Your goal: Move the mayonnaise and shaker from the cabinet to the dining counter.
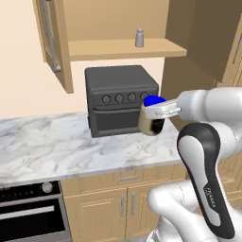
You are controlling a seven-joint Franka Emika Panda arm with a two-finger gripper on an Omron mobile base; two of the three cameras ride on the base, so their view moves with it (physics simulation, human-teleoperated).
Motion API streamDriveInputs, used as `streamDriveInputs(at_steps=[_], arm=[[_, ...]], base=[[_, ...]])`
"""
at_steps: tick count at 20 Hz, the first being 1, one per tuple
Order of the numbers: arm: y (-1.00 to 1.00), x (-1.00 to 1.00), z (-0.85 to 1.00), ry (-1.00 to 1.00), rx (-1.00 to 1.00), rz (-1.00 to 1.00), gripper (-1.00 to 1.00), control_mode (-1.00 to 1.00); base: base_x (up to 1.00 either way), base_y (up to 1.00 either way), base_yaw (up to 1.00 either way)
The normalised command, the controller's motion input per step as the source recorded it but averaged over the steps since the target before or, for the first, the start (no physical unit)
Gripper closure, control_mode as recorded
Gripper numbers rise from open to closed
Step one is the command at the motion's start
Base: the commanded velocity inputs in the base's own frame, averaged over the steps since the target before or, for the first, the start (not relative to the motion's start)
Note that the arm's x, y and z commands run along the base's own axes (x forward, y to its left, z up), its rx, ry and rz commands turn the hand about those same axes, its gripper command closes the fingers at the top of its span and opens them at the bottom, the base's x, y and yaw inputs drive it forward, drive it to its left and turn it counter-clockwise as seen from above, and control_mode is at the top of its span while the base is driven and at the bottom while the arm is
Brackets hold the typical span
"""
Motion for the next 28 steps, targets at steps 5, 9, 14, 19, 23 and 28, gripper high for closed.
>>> streamDriveInputs(at_steps=[5,9,14,19,23,28], arm=[[0.00,0.00,0.00,0.00,0.00,0.00,1.00,1.00],[0.00,0.00,0.00,0.00,0.00,0.00,1.00,1.00],[0.00,0.00,0.00,0.00,0.00,0.00,1.00,1.00],[0.00,0.00,0.00,0.00,0.00,0.00,1.00,1.00],[0.00,0.00,0.00,0.00,0.00,0.00,1.00,1.00],[0.00,0.00,0.00,0.00,0.00,0.00,1.00,1.00]], base=[[-0.80,0.11,0.02],[-0.73,0.09,0.34],[-0.34,0.06,0.84],[-0.20,0.00,0.95],[-0.19,0.00,0.95],[-0.17,0.00,0.96]])
